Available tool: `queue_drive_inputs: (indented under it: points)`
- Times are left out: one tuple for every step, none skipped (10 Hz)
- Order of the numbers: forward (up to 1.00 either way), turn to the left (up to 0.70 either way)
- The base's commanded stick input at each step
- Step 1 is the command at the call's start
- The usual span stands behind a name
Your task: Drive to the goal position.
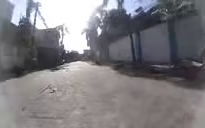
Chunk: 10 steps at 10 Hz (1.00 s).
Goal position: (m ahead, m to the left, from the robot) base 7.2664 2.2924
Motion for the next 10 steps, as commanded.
queue_drive_inputs:
  points:
    - [0.70,-0.02]
    - [0.70,-0.02]
    - [0.70,-0.02]
    - [0.70,-0.02]
    - [0.70,-0.02]
    - [0.70,-0.02]
    - [0.70,-0.02]
    - [0.70,-0.02]
    - [0.70,-0.02]
    - [0.70,-0.02]
